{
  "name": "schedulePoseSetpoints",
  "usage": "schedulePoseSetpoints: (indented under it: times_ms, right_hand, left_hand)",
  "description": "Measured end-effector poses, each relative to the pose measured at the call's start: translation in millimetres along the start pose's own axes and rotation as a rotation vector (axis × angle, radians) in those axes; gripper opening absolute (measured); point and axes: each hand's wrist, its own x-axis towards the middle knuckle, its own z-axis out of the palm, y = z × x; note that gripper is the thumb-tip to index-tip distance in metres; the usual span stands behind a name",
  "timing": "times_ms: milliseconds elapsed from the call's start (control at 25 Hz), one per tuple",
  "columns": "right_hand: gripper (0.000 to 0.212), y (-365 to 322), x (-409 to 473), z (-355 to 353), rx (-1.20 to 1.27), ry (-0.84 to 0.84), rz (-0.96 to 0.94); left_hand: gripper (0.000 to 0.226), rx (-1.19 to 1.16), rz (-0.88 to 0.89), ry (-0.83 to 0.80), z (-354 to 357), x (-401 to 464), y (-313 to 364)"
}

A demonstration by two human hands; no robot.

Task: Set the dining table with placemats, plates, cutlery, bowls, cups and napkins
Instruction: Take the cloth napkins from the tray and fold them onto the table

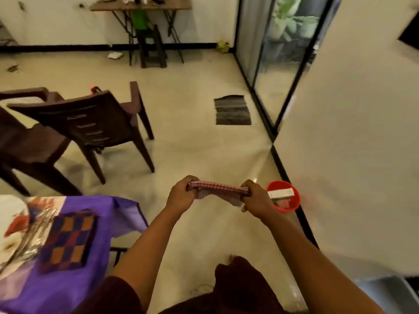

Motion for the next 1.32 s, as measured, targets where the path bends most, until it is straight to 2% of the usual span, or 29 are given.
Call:
schedulePoseSetpoints:
  times_ms: [120, 240, 400, 520, 600, 640, 680, 800, 840, 1000, 1200, 1320]
  right_hand:
    - [0.016, -37, 52, 32, 0.4, -0.155, 0.051]
    - [0.018, -72, 115, 61, 0.465, -0.311, 0.025]
    - [0.012, -125, 184, 88, 0.481, -0.565, 0.035]
    - [0.025, -178, 233, 111, 0.567, -0.726, 0.127]
    - [0.045, -210, 262, 129, 0.463, -0.798, 0.087]
    - [0.054, -225, 272, 142, 0.369, -0.834, 0.023]
    - [0.053, -241, 278, 153, 0.299, -0.856, -0.044]
    - [0.012, -292, 285, 201, 0.223, -0.946, -0.192]
    - [0.008, -308, 287, 222, 0.188, -0.983, -0.253]
    - [0.026, -368, 290, 312, 0.12, -1.138, -0.376]
    - [0.052, -441, 286, 413, -0.001, -1.361, -0.291]
    - [0.069, -490, 276, 464, -0.076, -1.483, -0.243]
  left_hand:
    - [0.019, -0.316, -0.213, 0.113, -31, 14, -7]
    - [0.016, -0.567, -0.336, 0.155, -67, 37, -22]
    - [0.014, -0.696, -0.366, 0.259, -104, 69, -44]
    - [0.022, -0.816, -0.425, 0.504, -132, 93, -47]
    - [0.026, -0.842, -0.426, 0.728, -147, 103, -48]
    - [0.019, -0.824, -0.406, 0.811, -153, 106, -49]
    - [0.011, -0.796, -0.387, 0.857, -159, 106, -50]
    - [0.02, -0.759, -0.385, 1.004, -188, 104, -65]
    - [0.021, -0.768, -0.39, 1.059, -201, 103, -75]
    - [0.037, -0.816, -0.393, 1.248, -250, 103, -119]
    - [0.046, -0.881, -0.44, 1.436, -325, 99, -155]
    - [0.05, -0.824, -0.458, 1.514, -363, 86, -170]
